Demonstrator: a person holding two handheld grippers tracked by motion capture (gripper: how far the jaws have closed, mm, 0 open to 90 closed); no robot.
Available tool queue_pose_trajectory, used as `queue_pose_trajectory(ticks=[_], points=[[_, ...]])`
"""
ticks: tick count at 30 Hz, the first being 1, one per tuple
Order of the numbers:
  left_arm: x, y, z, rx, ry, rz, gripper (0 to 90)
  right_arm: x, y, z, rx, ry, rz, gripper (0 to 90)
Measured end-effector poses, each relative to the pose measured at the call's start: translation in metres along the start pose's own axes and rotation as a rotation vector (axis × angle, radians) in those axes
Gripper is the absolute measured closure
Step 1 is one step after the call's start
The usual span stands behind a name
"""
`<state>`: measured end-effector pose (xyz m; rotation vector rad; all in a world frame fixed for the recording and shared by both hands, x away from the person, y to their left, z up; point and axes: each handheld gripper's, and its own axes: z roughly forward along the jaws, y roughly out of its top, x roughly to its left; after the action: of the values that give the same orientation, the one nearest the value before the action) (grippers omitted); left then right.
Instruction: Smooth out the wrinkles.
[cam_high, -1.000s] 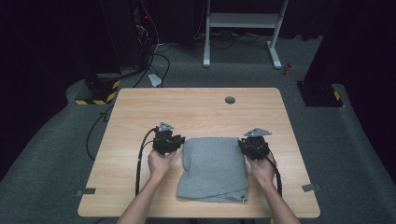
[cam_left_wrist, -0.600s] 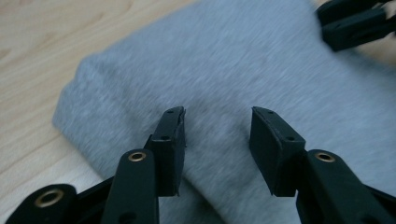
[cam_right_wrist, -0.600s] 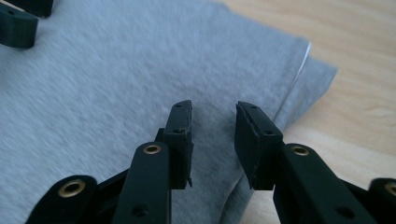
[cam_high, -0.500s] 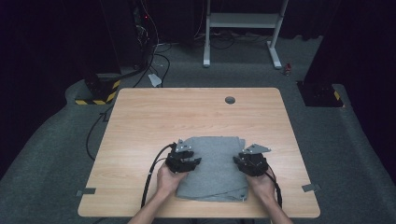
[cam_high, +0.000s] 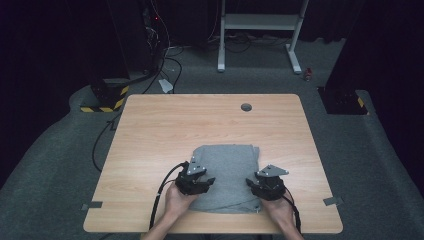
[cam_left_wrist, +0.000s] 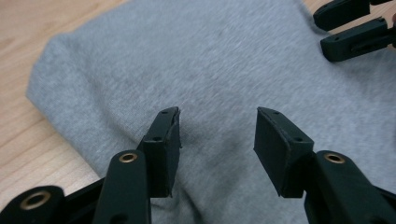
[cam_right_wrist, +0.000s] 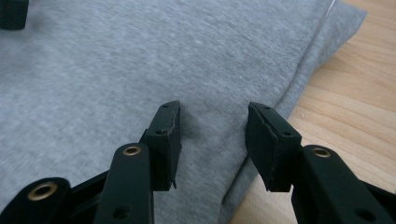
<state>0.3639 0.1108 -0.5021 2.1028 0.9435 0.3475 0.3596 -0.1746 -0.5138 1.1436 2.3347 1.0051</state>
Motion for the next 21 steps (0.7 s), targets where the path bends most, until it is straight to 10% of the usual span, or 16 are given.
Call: queue_pose_trajectory(ticks=[21], points=[[0.049, 0.03, 0.032, -0.012, 0.079, -0.156, 48.1, -0.03, 0.052, 0.045, 0.016, -0.065, 0.068, 55.5]])
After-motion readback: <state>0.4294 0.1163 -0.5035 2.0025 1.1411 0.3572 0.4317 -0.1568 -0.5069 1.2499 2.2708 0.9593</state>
